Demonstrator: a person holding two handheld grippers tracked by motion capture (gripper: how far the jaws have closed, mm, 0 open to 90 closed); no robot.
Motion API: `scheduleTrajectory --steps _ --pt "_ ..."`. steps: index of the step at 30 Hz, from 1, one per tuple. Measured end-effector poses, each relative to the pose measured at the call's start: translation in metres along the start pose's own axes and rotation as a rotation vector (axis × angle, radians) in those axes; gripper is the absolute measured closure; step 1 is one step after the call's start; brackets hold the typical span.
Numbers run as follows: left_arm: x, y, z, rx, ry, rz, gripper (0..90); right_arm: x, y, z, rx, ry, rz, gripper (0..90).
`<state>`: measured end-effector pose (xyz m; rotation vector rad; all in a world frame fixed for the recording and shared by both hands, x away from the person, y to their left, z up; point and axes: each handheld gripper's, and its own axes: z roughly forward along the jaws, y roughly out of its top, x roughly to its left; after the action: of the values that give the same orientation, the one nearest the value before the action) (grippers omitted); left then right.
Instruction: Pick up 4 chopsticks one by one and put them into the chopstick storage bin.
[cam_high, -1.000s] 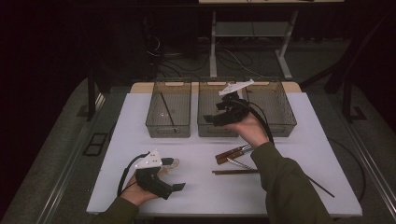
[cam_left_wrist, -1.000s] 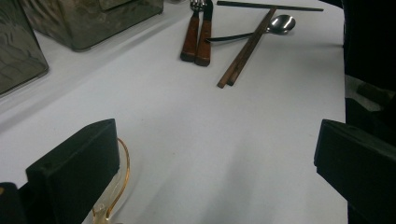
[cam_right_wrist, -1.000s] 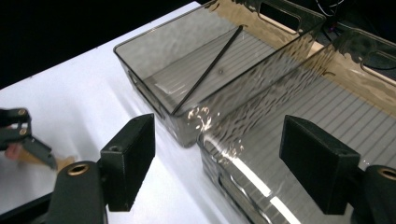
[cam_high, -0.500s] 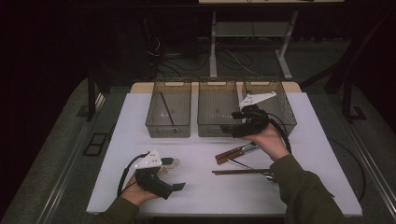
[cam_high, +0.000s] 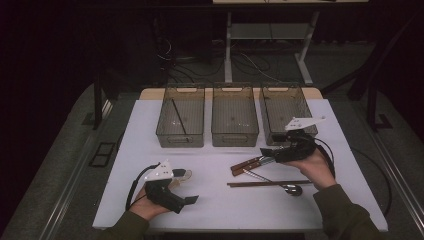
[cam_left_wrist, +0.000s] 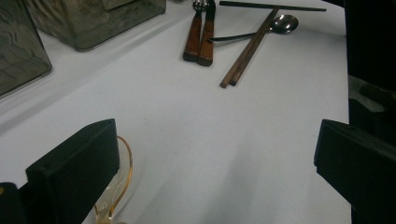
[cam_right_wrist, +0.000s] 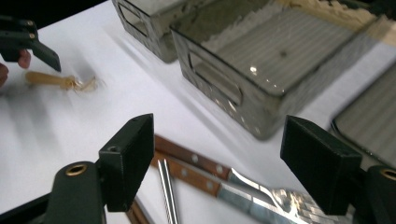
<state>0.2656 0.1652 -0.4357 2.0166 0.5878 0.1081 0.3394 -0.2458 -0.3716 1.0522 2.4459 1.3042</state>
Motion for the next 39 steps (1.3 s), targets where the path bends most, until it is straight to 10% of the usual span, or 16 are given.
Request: scheduleTrajectory --steps 20,39 --pt "-0.001 0.000 -0.001 0.005 0.010 0.004 0.0 -0.033 -0.069 -0.057 0.090 -0.091 0.076 58.5" --pt "-0.001 0.000 -0.001 0.007 0.014 0.002 0.0 -0.052 -0.116 -0.074 0.249 -0.139 0.084 78.1"
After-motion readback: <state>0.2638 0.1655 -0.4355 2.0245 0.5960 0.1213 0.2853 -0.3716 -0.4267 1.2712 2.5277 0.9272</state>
